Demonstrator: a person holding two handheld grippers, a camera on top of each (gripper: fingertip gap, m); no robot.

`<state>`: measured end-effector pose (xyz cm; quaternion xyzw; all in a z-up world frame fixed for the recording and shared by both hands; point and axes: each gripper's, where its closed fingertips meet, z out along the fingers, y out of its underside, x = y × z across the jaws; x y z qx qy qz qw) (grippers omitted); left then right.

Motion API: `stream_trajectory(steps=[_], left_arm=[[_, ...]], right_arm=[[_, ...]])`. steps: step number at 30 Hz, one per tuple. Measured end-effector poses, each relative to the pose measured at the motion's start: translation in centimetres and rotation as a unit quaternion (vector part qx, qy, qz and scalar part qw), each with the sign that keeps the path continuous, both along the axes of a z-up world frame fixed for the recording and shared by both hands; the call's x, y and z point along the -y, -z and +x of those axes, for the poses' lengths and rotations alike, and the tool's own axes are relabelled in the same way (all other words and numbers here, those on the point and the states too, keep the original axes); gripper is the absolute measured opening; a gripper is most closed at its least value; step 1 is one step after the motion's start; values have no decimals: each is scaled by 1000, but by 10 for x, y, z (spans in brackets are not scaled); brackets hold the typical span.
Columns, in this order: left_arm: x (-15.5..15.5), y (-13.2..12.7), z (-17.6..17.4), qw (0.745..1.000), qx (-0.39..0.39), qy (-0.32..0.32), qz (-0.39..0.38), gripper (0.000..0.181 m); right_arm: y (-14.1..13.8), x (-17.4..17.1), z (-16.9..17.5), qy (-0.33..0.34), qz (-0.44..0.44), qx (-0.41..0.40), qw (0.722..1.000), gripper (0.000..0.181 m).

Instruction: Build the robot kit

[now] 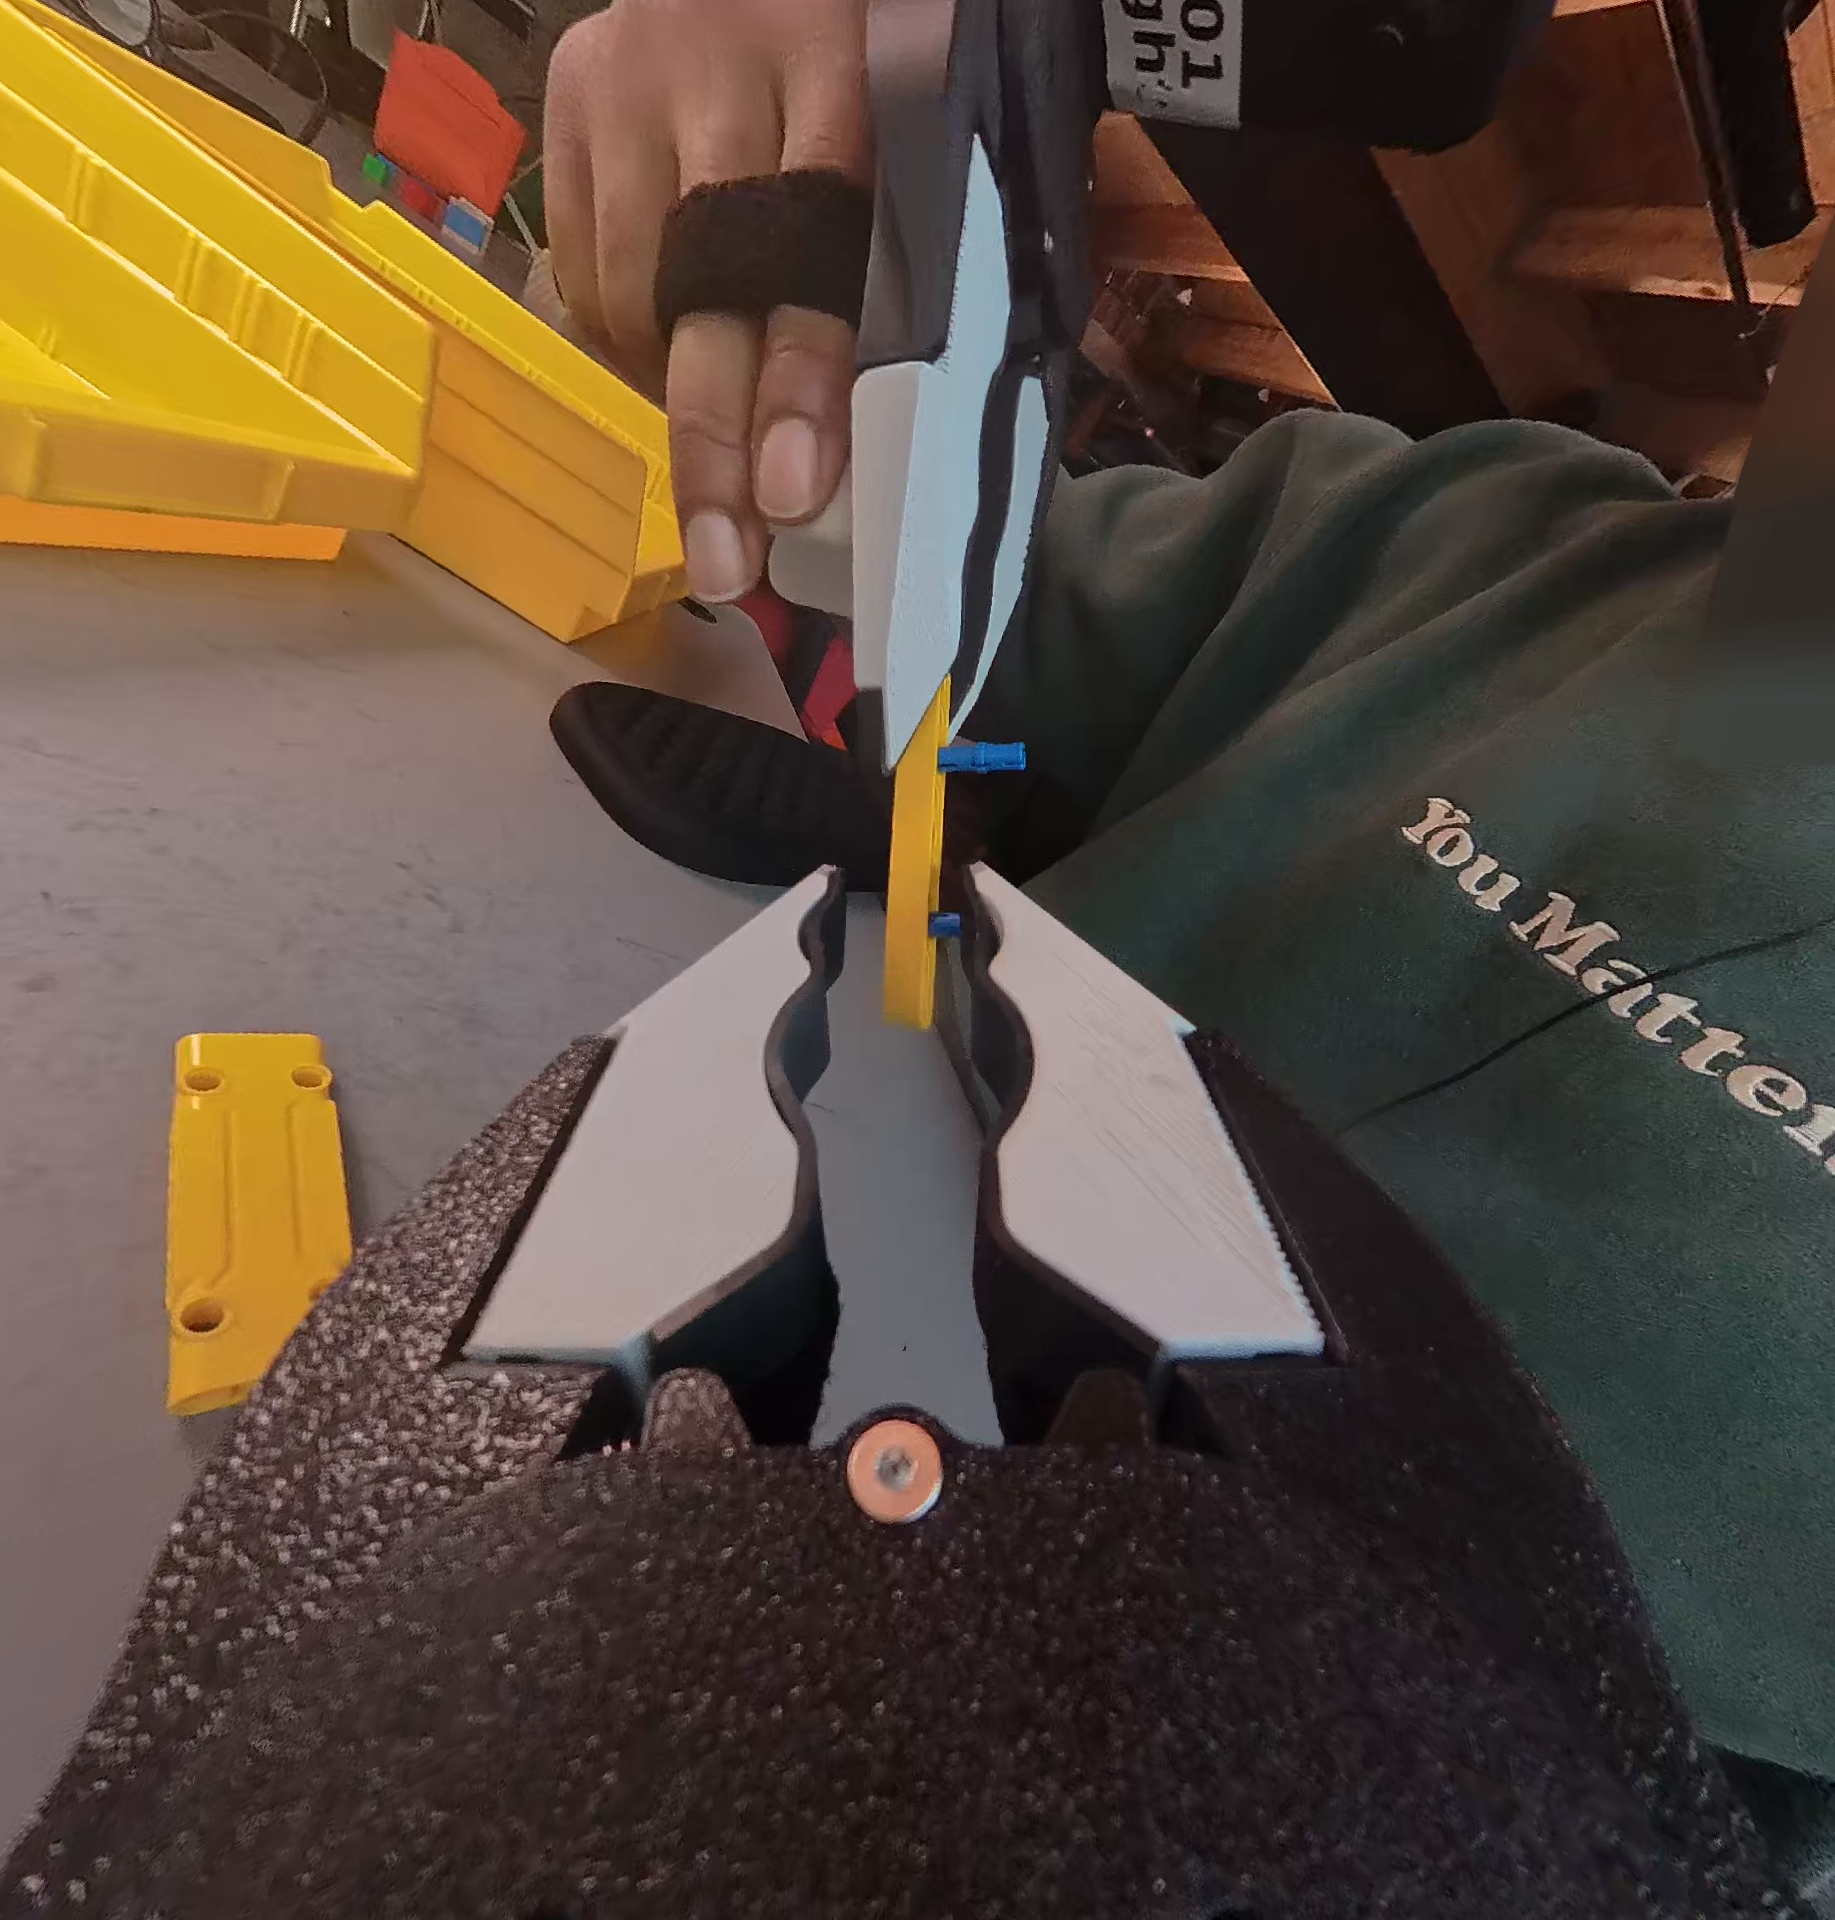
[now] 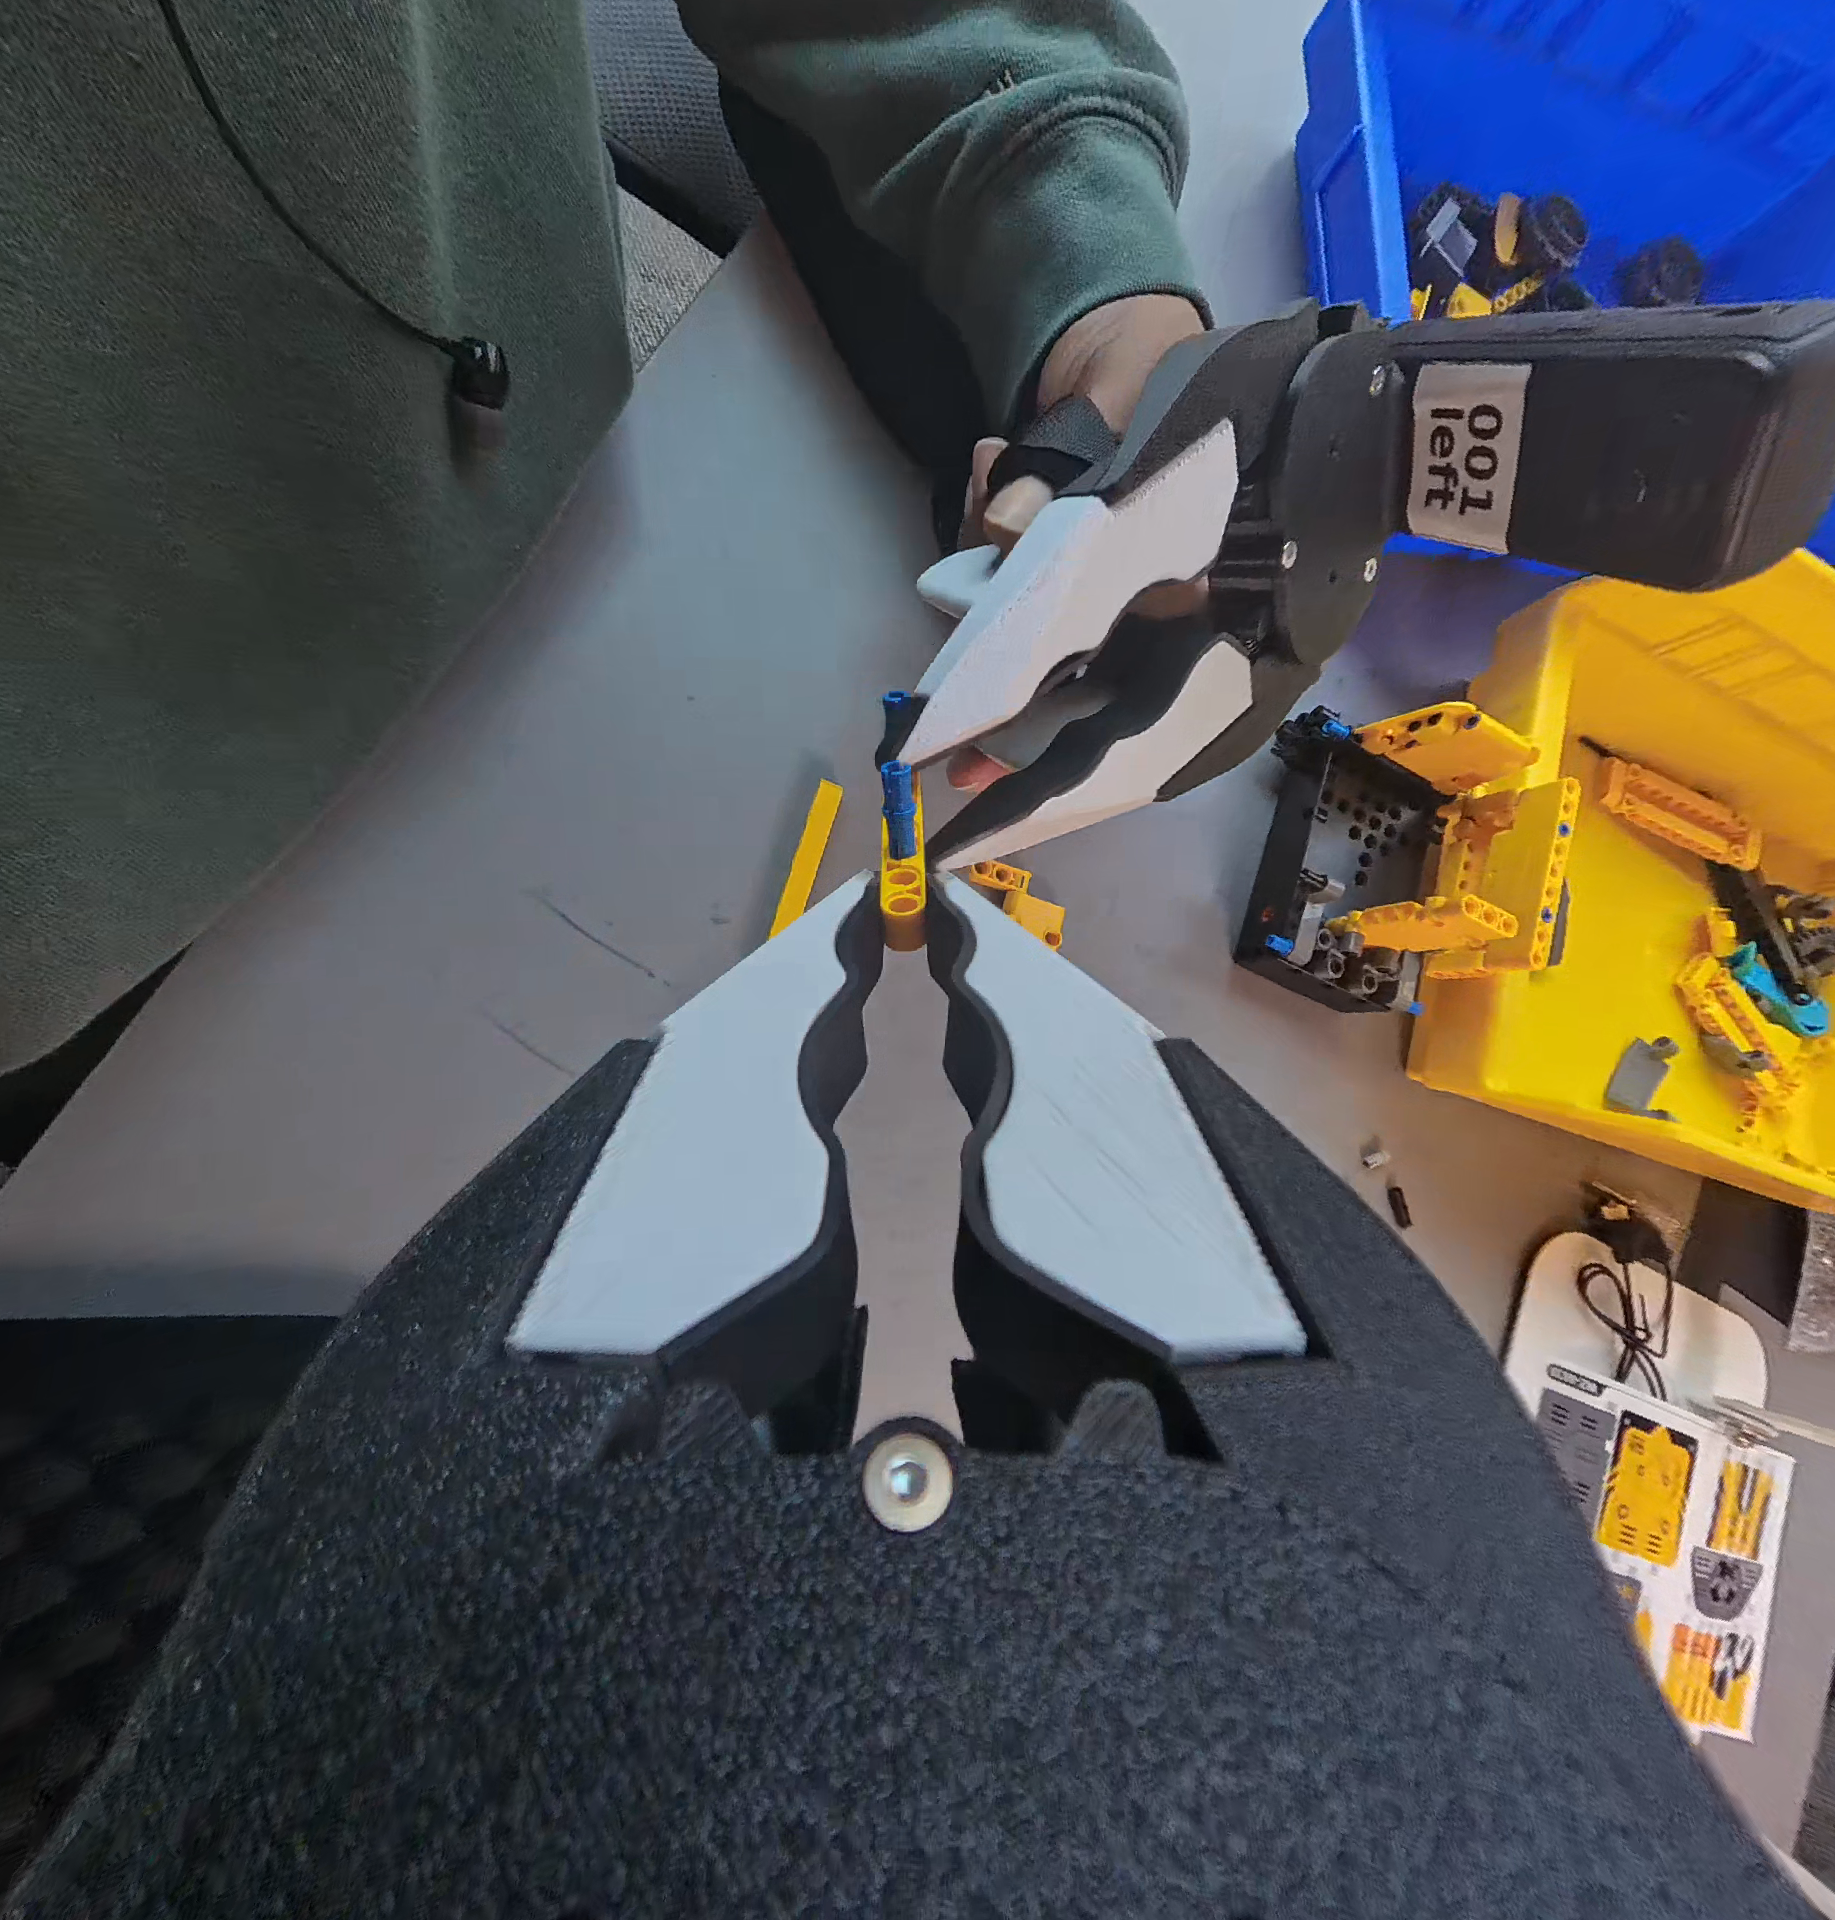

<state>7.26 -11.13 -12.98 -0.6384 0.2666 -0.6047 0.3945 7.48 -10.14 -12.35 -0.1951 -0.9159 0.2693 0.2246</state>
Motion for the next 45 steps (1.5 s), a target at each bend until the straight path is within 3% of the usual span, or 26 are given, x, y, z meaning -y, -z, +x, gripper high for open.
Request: stream_trajectory(steps=[3,8,12,17,23,26,33,38,45], left_arm=[[4,3,2,1000,-12,3,3,10],[5,2,1,1000,-24,-2,12,9],[-9,0,-10,997,-36,-59,28,7],[-31,-4,-36,981,-65,-168,69,6],[-48,5,-51,937,-176,-260,152,6],[-51,11,-48,927,-206,-263,168,6],[-51,18,-43,918,-237,-258,186,6],[-50,15,-41,919,-232,-254,191,6],[-49,18,-41,922,-231,-251,185,6]], right_arm=[[2,3,-4,-3,29,-12,999,7],[1,4,-6,1,38,-18,999,7],[-2,-16,-21,57,31,-51,997,11],[-8,-33,-32,133,-126,-83,980,33],[-5,-49,-49,228,-283,-149,920,42],[1,-45,-52,223,-302,-154,914,41],[1,-46,-50,207,-311,-169,912,14],[-6,-35,-39,170,-330,-156,915,40],[3,-40,-42,186,-288,-157,926,29]])
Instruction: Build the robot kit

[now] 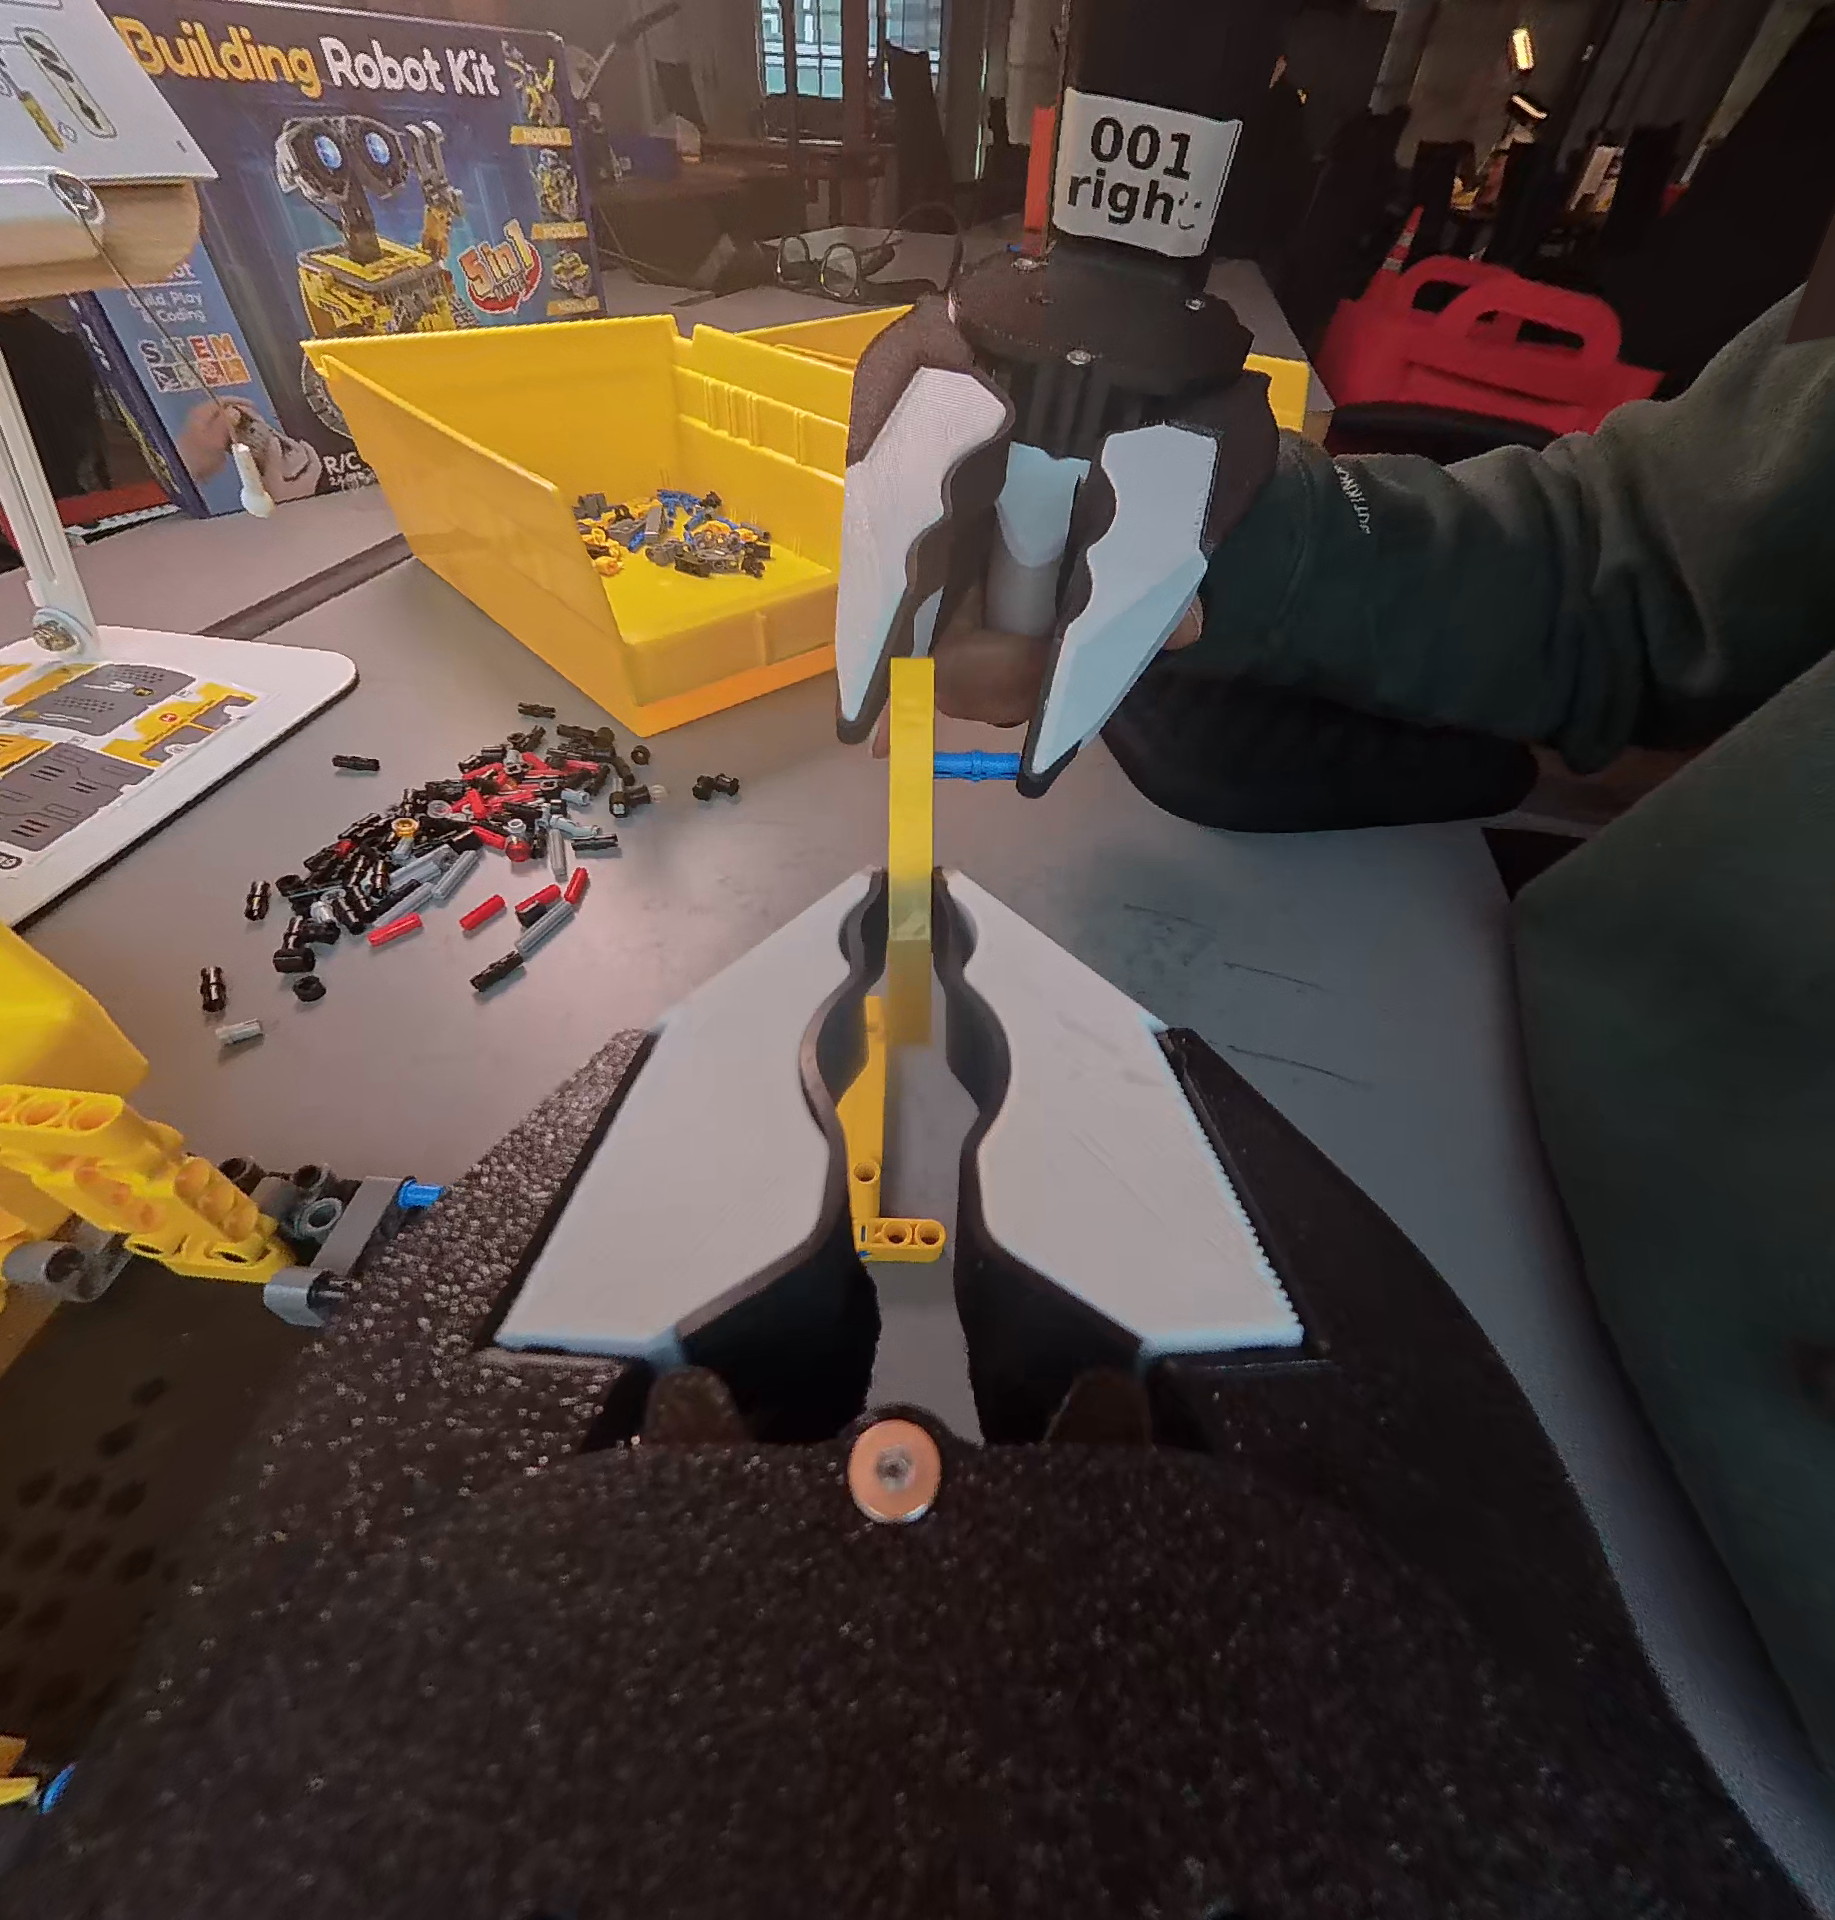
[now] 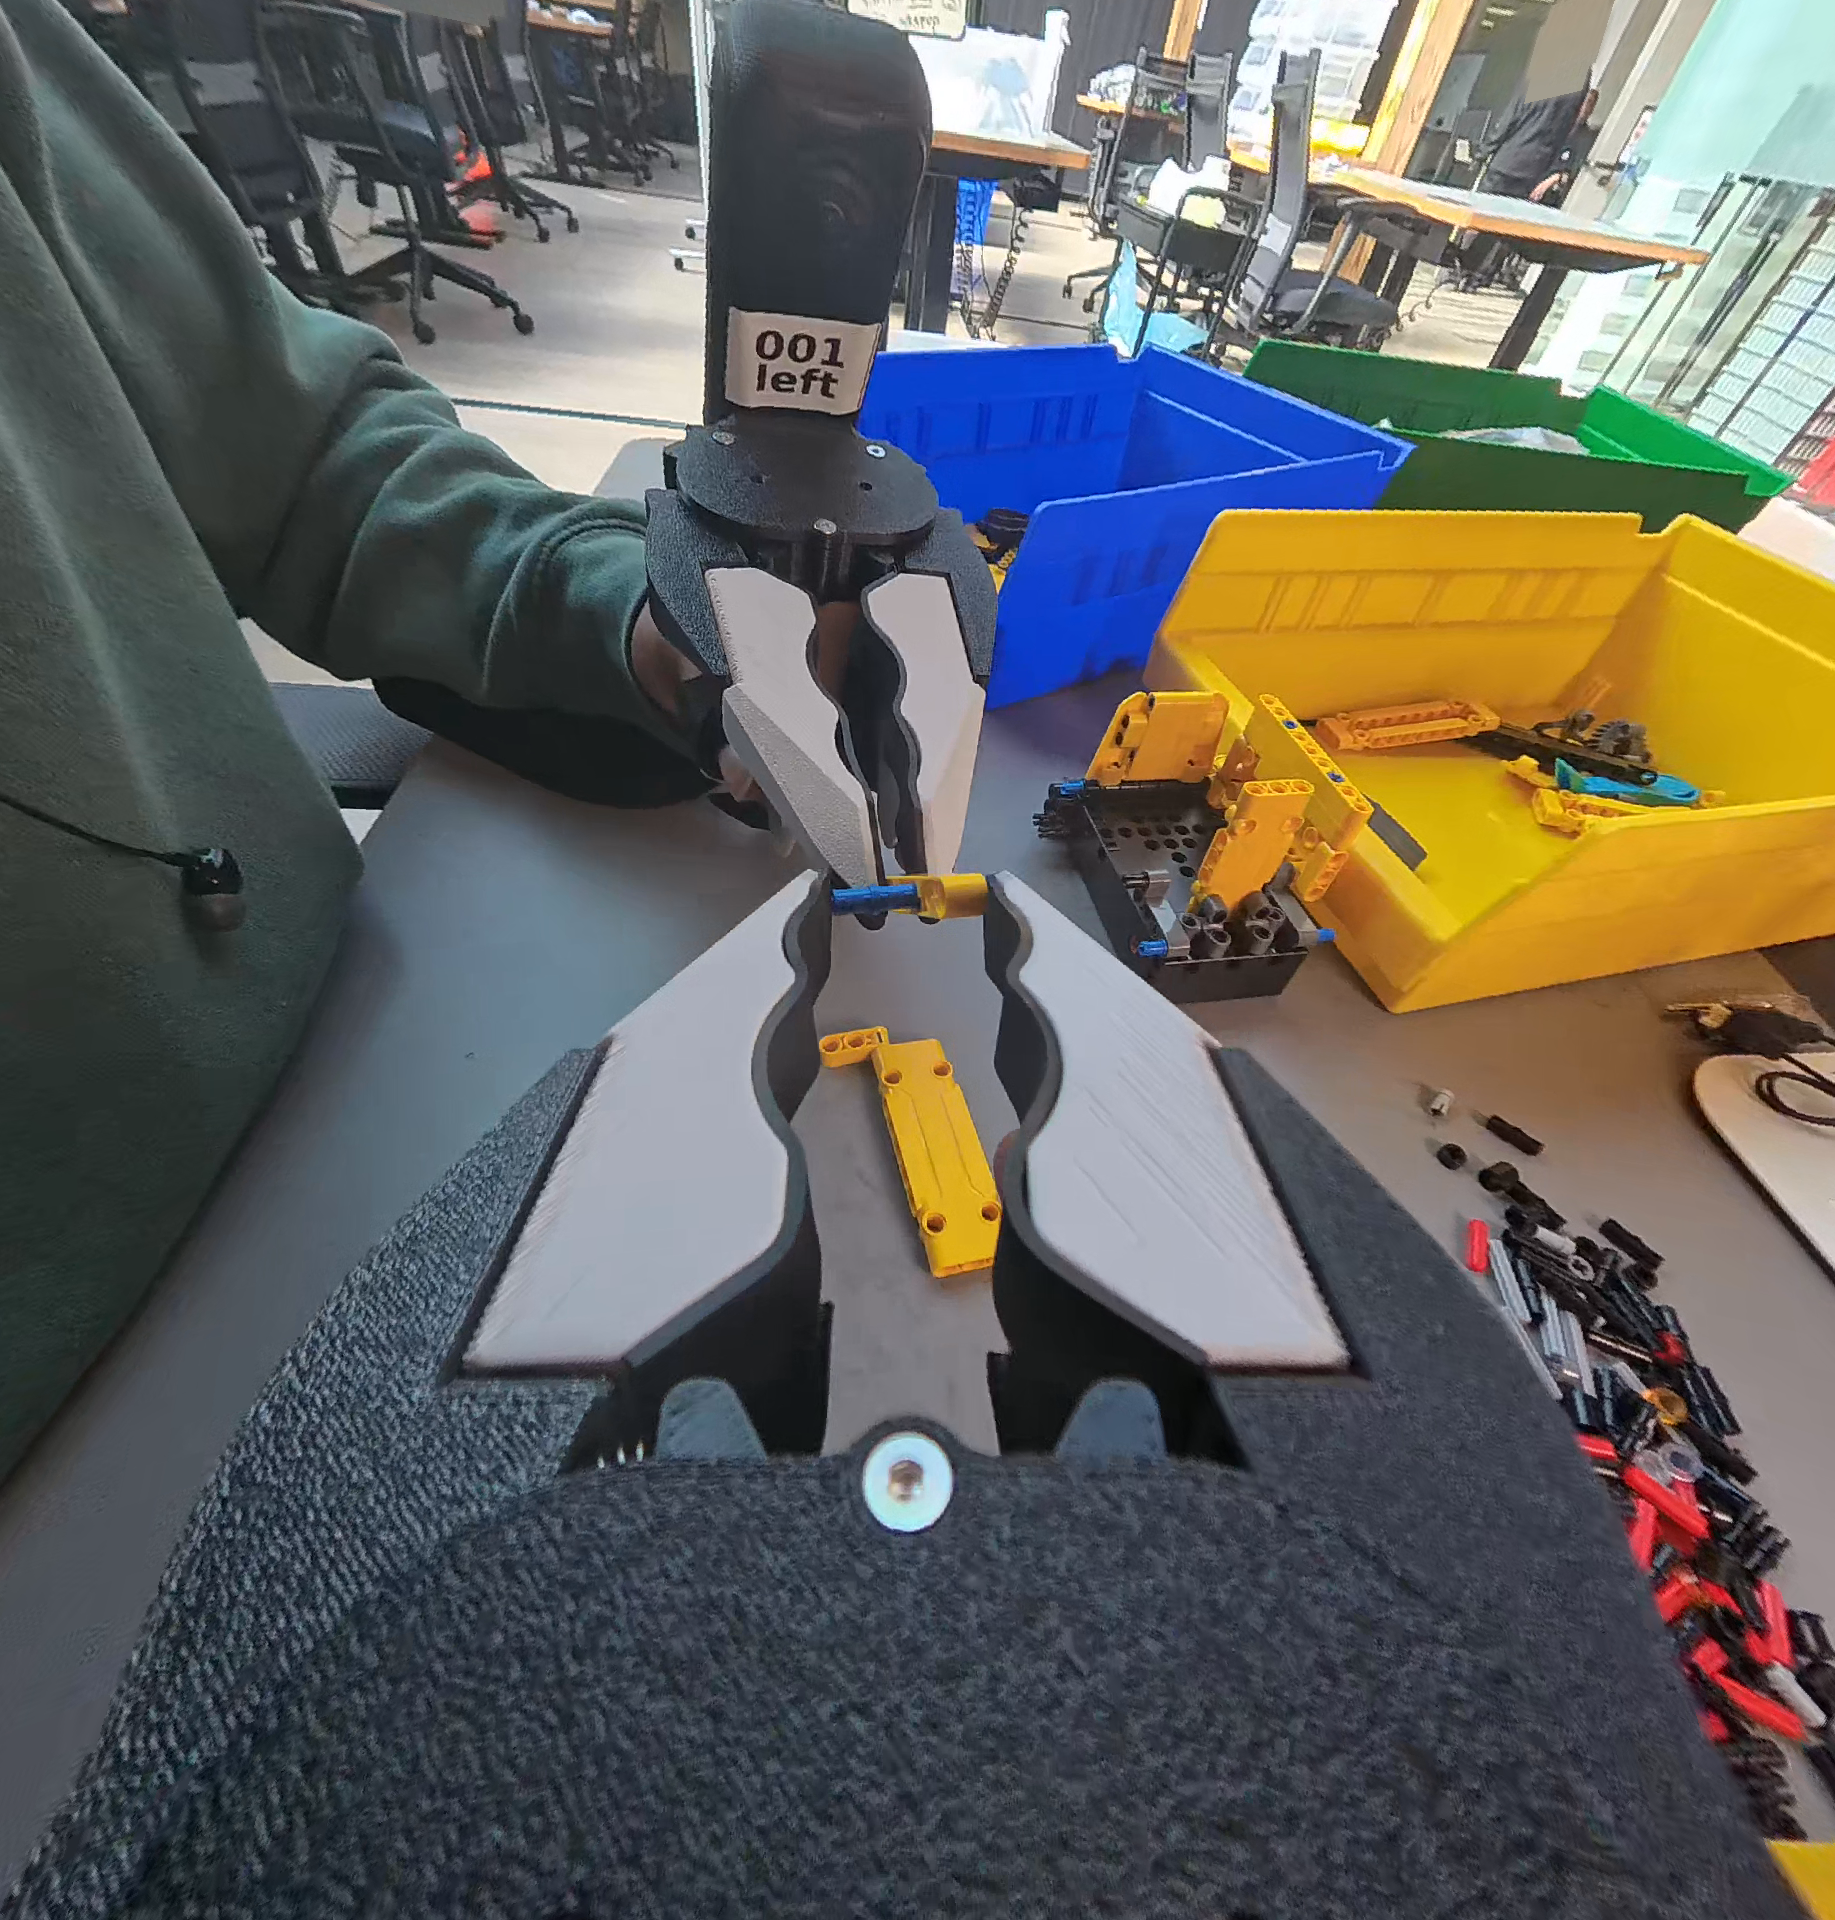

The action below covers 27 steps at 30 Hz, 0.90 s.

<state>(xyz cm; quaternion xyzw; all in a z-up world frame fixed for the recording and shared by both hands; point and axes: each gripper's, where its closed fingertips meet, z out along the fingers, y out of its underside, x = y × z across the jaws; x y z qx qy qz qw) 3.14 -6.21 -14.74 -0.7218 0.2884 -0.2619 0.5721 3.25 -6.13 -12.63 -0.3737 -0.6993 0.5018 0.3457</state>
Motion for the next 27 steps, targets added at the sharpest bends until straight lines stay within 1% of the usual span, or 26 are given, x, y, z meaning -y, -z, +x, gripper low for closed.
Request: stream_trajectory(steps=[3,8,13,17,20,21,23,27], left_arm=[[3,0,3,1000,6,12,-5,6],[6,4,5,1000,-16,16,-1,6],[10,5,7,1000,-21,23,-1,6],[12,11,13,999,-39,30,-5,7],[9,6,8,1000,-15,20,-6,6],[8,3,6,1000,-7,15,-5,5],[8,3,6,1000,-9,12,-3,5],[7,-4,5,1000,6,10,3,6]], right_arm=[[-1,4,1,-8,0,-5,1000,28],[1,9,2,-14,10,-4,1000,27],[1,13,1,-23,-22,-6,999,25],[3,20,-1,-31,-21,-3,999,25],[2,14,1,-28,-31,0,999,25],[3,9,0,-16,-32,2,999,20],[3,8,0,-19,-50,3,999,19],[-4,7,-1,-11,-47,-13,999,20]])
